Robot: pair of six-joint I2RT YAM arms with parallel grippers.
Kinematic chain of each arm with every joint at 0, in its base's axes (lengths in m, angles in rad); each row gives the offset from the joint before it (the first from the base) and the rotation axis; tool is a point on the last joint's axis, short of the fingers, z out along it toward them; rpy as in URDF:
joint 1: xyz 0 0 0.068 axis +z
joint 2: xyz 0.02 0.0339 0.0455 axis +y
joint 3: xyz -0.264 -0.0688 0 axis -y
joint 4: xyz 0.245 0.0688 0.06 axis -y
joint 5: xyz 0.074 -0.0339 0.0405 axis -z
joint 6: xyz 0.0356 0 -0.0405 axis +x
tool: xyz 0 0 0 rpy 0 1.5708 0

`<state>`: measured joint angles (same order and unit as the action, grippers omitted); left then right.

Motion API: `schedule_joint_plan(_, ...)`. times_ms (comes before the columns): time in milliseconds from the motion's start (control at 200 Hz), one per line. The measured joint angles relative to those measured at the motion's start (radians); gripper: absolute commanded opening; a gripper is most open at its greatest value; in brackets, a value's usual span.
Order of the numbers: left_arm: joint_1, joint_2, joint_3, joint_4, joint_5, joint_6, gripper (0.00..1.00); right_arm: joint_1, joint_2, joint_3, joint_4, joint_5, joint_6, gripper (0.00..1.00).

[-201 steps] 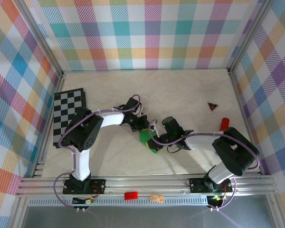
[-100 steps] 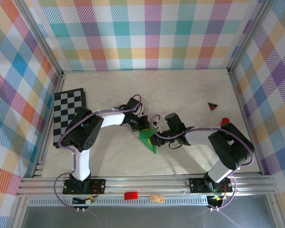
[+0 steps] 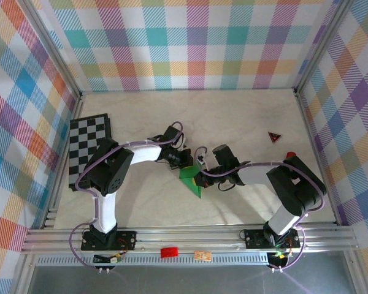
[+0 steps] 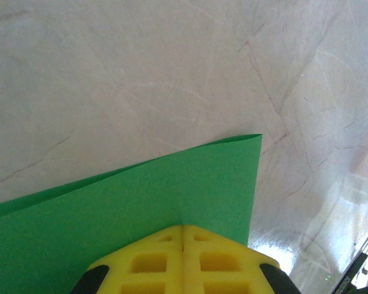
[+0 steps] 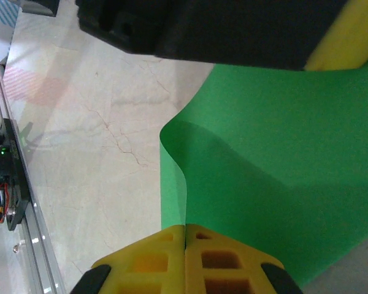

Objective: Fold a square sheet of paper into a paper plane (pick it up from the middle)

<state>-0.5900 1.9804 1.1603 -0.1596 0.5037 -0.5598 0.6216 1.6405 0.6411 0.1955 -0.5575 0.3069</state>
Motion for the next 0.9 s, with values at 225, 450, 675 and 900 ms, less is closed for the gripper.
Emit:
schedule_joint_plan(225, 0.000, 0.000, 0.000, 0.000, 0.000, 0.000, 0.00, 0.000, 0.003, 0.003, -0.007, 0.032, 0.000, 0.05)
schedule_joint_plan(450, 0.000, 0.000, 0.000, 0.000, 0.000, 0.000, 0.00, 0.000, 0.007, 0.003, -0.014, 0.051, 0.000, 0.05)
schedule_joint_plan(675, -0.001, 0.000, 0.000, 0.000, -0.001, 0.000, 0.00, 0.000, 0.008, 0.003, -0.021, 0.063, 0.000, 0.05)
schedule_joint_plan(900, -0.002, 0.000, 0.000, 0.001, -0.003, 0.000, 0.00, 0.000, 0.008, 0.003, -0.026, 0.082, 0.000, 0.05)
